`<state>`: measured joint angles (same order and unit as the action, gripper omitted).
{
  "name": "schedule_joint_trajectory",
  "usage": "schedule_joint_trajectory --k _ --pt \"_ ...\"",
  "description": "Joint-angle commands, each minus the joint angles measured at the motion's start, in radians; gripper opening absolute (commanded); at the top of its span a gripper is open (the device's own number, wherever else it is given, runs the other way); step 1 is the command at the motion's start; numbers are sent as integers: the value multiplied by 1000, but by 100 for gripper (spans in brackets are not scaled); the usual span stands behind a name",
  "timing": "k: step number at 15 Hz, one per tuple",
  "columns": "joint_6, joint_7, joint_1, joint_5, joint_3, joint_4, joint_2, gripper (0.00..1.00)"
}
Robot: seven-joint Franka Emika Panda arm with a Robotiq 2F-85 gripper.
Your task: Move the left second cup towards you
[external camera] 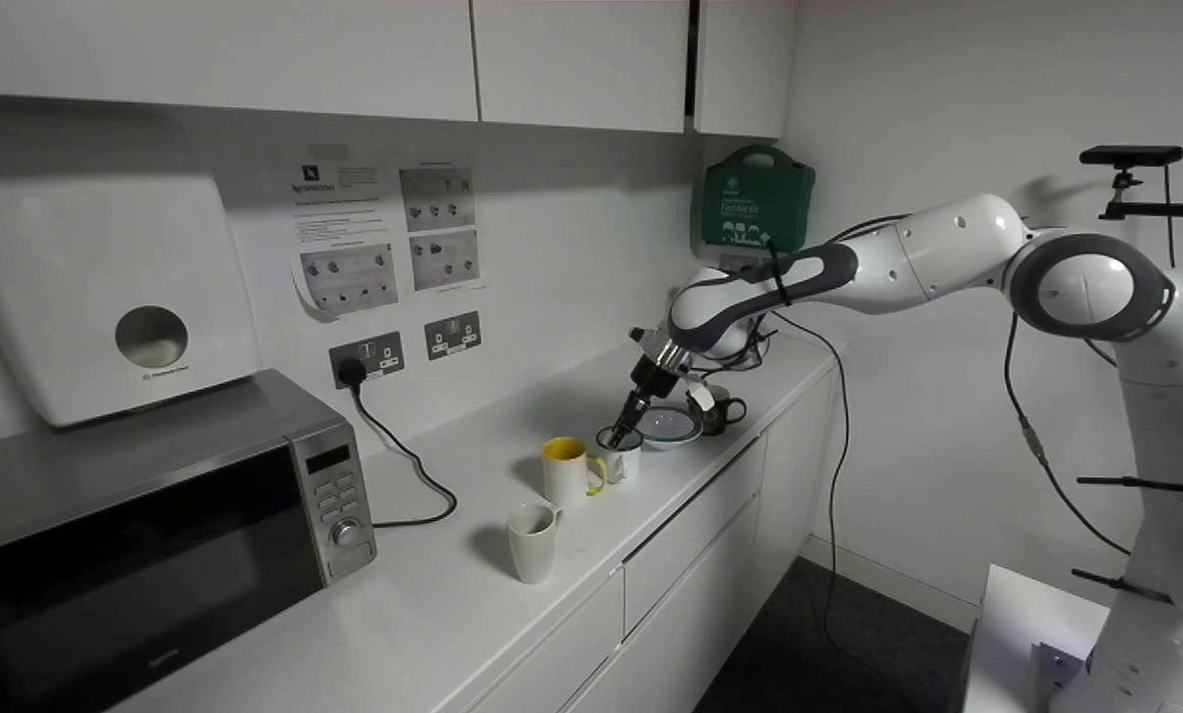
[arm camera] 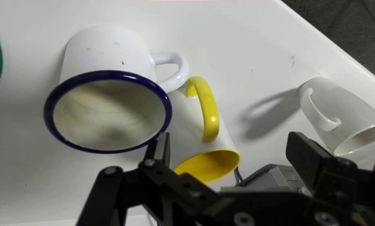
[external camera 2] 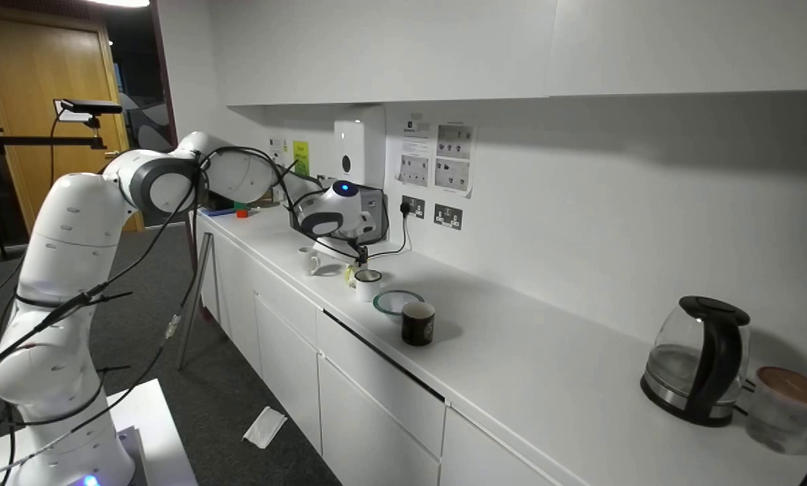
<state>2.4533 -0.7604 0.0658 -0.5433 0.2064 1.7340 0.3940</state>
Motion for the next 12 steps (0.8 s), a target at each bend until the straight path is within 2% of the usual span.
schedule_joint_trajectory --k 1,12 --pt "54 6 2 -9 16 10 4 100" --pt "40 -12 8 -12 52 -26 60 100"
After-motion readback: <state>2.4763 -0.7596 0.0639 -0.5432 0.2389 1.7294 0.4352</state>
